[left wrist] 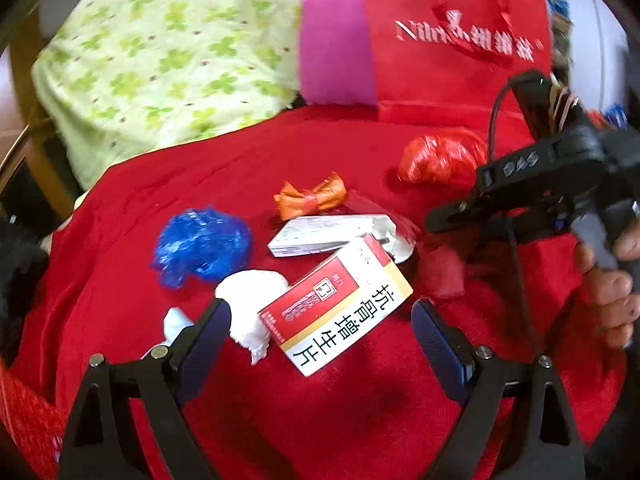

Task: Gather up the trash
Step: 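Grasp white-red medicine box with left tool while right tool grasps red plastic bag, then carry medicine box and red bag over the basket and open both tools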

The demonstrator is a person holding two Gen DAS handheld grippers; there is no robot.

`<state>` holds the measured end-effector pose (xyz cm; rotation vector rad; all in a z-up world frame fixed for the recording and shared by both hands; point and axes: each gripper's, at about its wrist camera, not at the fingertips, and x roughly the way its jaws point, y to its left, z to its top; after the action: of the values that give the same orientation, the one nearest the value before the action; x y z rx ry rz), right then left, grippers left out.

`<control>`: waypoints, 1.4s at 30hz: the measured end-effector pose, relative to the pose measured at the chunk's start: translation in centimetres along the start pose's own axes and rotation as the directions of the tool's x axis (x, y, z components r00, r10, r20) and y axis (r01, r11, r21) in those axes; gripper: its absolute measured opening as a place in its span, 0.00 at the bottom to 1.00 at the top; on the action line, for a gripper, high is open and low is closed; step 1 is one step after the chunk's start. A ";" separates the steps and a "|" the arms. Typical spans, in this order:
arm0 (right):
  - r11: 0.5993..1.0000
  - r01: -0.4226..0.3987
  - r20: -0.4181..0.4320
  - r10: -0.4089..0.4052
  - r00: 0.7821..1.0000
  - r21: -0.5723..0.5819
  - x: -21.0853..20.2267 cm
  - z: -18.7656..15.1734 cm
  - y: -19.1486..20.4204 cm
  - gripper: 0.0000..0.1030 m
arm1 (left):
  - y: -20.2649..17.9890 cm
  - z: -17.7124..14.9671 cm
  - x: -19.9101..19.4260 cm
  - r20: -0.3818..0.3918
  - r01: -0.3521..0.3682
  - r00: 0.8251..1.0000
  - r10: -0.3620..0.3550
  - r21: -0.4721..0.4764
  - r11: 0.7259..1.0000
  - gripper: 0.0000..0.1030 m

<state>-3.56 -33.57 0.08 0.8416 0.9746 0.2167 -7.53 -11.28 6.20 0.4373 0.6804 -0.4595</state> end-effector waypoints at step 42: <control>0.959 -0.178 0.165 0.217 0.962 -0.220 -12.0 -4.4 6.3 0.38 | 2.4 -3.5 -15.6 0.166 -0.018 0.984 0.064 -0.262 0.965 0.61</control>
<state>-12.62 -33.15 11.03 0.7559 0.6782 0.3964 -18.68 -3.48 14.95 0.1606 0.5524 -0.3581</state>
